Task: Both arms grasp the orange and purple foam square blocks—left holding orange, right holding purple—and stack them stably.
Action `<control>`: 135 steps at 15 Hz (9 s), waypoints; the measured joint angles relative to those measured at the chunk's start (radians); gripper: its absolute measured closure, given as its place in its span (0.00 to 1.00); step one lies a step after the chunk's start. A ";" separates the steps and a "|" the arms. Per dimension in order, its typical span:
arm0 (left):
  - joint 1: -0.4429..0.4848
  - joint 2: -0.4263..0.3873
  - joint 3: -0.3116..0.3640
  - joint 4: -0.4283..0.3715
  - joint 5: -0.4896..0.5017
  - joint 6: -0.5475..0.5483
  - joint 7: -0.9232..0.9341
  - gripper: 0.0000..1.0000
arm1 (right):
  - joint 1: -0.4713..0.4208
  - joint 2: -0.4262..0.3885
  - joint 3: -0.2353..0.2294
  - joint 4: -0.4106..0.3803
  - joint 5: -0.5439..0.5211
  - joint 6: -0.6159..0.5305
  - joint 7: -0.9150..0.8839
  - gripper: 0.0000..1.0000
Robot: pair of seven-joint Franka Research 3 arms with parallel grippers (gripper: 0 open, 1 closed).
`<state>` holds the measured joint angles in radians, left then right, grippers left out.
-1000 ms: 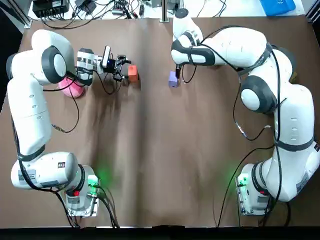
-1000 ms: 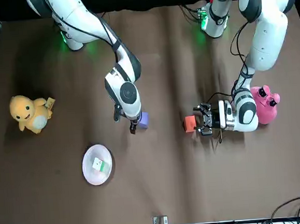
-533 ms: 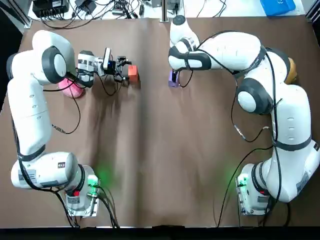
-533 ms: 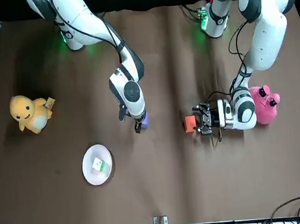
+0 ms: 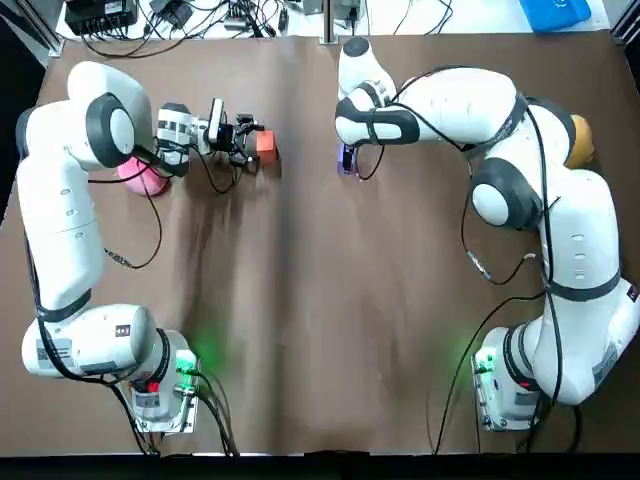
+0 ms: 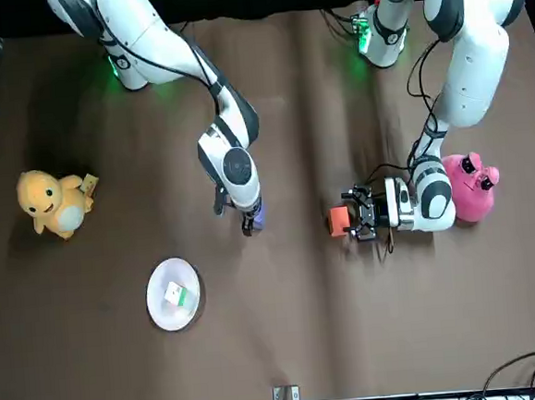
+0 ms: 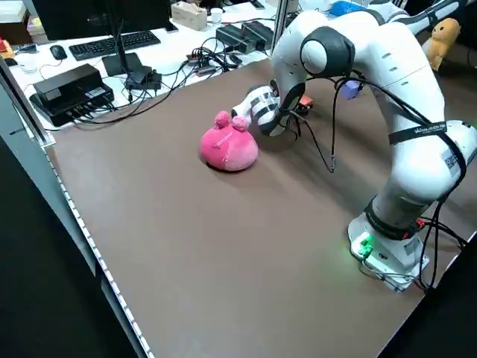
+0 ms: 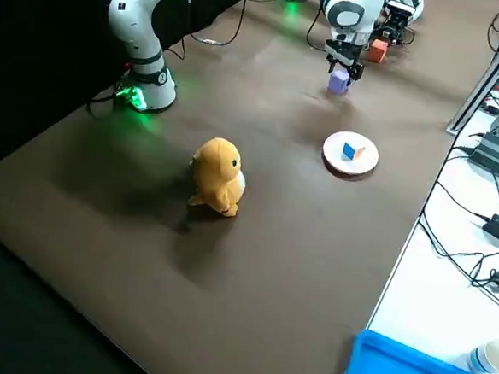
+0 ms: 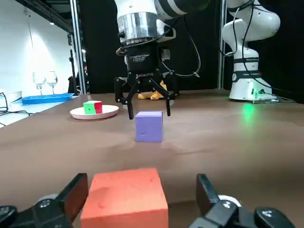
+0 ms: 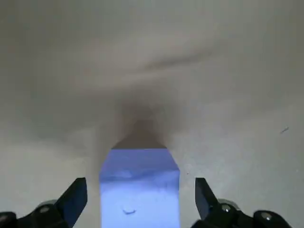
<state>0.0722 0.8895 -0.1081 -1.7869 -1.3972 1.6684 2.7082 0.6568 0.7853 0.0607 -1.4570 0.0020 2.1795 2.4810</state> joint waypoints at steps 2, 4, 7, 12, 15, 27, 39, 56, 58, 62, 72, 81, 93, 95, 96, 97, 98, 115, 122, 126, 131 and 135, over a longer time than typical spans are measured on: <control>0.000 0.008 0.000 0.000 0.000 0.001 0.001 0.00 | 0.004 0.004 0.001 0.000 0.000 0.000 -0.002 0.00; -0.010 0.024 0.000 0.011 0.000 0.025 0.007 0.00 | 0.010 0.007 0.001 0.000 0.000 0.000 -0.003 0.03; -0.021 0.044 0.000 0.029 0.000 0.036 0.007 0.00 | 0.013 0.008 0.001 0.000 0.000 0.015 -0.005 0.14; -0.025 0.066 -0.001 0.047 0.000 0.037 0.012 0.01 | 0.005 0.007 -0.005 0.011 0.000 0.045 -0.005 0.44; -0.043 0.084 -0.002 0.068 -0.002 0.037 0.014 0.17 | -0.015 0.005 -0.006 0.029 0.000 0.045 -0.023 0.47; -0.144 0.093 -0.007 0.106 -0.125 0.072 0.015 0.42 | -0.041 -0.009 -0.005 0.155 0.035 -0.150 -0.058 0.47; -0.413 0.097 -0.039 0.158 -0.341 0.199 0.017 0.42 | -0.040 -0.009 0.006 0.171 0.048 -0.189 -0.116 0.47; -0.429 0.151 -0.034 0.205 -0.346 0.259 0.023 0.42 | 0.026 0.013 0.011 0.262 0.127 -0.220 -0.123 0.47; -0.429 0.152 -0.035 0.205 -0.346 0.260 0.023 0.42 | 0.030 0.018 0.011 0.258 0.111 -0.211 -0.154 0.47; -0.429 0.152 -0.036 0.206 -0.346 0.263 0.024 0.42 | 0.032 0.027 0.011 0.254 0.072 -0.211 -0.187 0.47; -0.429 0.152 -0.036 0.207 -0.346 0.265 0.024 0.42 | 0.040 0.047 0.011 0.246 0.060 -0.153 -0.174 0.47; -0.429 0.152 -0.036 0.207 -0.346 0.265 0.024 0.42 | 0.041 0.047 0.011 0.245 0.060 -0.152 -0.154 0.47; -0.429 0.152 -0.036 0.207 -0.346 0.265 0.024 0.42 | 0.041 0.048 0.008 0.238 0.060 -0.159 -0.133 0.25; -0.429 0.152 -0.036 0.207 -0.346 0.265 0.024 0.42 | 0.041 0.049 0.008 0.229 0.059 -0.159 -0.133 0.00; -0.429 0.152 -0.036 0.207 -0.346 0.265 0.024 0.42 | 0.041 0.049 0.008 0.229 0.059 -0.159 -0.133 0.00; -0.429 0.152 -0.036 0.207 -0.346 0.265 0.024 0.42 | 0.041 0.049 0.008 0.229 0.059 -0.159 -0.133 0.00; -0.429 0.152 -0.036 0.207 -0.346 0.265 0.024 0.42 | 0.041 0.049 0.008 0.229 0.059 -0.159 -0.133 0.00; -0.431 0.152 -0.037 0.211 -0.344 0.283 0.027 0.25 | 0.041 0.041 0.008 0.243 0.059 -0.221 -0.133 0.00; -0.432 0.152 -0.037 0.212 -0.344 0.294 0.028 0.00 | 0.041 0.033 0.008 0.258 0.059 -0.222 -0.132 0.00; -0.432 0.152 -0.037 0.212 -0.344 0.294 0.028 0.00 | 0.041 0.032 0.007 0.269 0.059 -0.225 -0.132 0.00; -0.426 0.152 -0.034 0.212 -0.329 0.292 0.028 0.00 | 0.041 0.018 0.005 0.288 0.058 -0.232 -0.132 0.00; -0.411 0.151 -0.033 0.206 -0.320 0.272 0.028 0.00 | 0.026 -0.034 -0.008 0.305 0.040 -0.305 -0.231 0.00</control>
<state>-0.3387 1.0401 -0.1411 -1.5810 -1.7175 1.9404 2.7357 0.6823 0.7515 0.0526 -1.1522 0.0423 1.8747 2.2498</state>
